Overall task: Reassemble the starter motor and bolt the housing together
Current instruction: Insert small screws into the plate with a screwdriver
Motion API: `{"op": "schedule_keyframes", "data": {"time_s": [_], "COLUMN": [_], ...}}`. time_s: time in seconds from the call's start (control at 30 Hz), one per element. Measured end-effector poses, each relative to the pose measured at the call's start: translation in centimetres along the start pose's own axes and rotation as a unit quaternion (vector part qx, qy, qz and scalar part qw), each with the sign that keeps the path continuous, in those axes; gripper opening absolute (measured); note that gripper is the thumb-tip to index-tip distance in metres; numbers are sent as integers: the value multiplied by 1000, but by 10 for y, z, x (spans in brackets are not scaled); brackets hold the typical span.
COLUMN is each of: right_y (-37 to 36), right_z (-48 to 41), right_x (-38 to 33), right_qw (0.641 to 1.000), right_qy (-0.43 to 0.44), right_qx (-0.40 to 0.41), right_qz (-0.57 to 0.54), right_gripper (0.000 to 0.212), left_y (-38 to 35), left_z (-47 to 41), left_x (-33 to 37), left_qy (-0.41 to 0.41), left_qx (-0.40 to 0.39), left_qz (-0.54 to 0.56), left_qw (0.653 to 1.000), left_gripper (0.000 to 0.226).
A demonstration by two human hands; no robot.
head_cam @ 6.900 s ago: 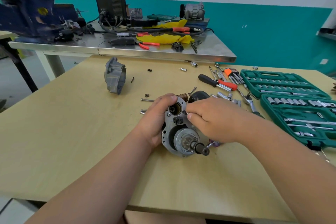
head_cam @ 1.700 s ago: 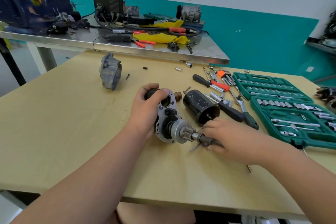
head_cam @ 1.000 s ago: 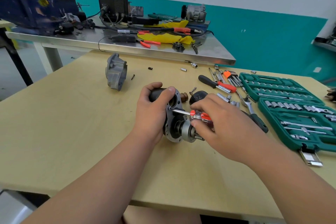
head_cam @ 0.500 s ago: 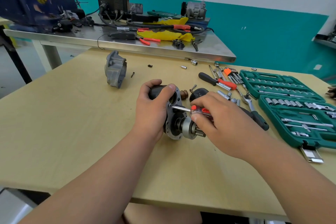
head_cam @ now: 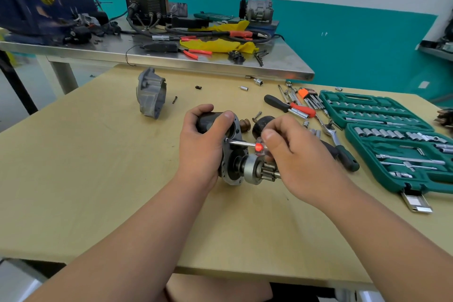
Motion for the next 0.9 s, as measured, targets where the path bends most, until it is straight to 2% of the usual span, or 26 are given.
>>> {"op": "schedule_keyframes", "data": {"time_s": [0.07,0.17,0.23,0.4,0.5,0.7,0.9], "right_y": [-3,-10,-10,3,5,0,-1], "right_z": [1,2,0,-3,2,5,7], "right_x": [-4,-10,-13,-17,-13,-12,-14], "right_qw": [997,978,973,974,977,977,972], "right_qy": [35,67,75,106,94,77,67], "right_qx": [-41,-138,-157,-125,-117,-109,-130], "right_qz": [55,139,153,154,153,168,182], "right_gripper": [12,26,31,23,20,20,19], "left_y": [3,5,2,1,5,5,6], "left_z": [-2,-4,-4,-6,-10,-11,-10], "left_x": [0,-2,-4,-14,-18,-18,-17], "left_qy": [8,21,28,72,105,104,97], "left_qx": [15,14,-5,-3,7,11,17], "left_qz": [0,8,21,20,39,39,21], "left_qw": [1000,1000,999,997,994,994,995], "left_gripper": [40,34,32,40,31,22,38]}}
Point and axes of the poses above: each hand's wrist, its own z-axis away from the middle knuckle, its own y-axis out of the back of the hand, x = y × z, the point moved 6 cm from there along -z, towards the middle knuckle, and after that the axes turned 13 degrees about y, right-handed, at the moved point
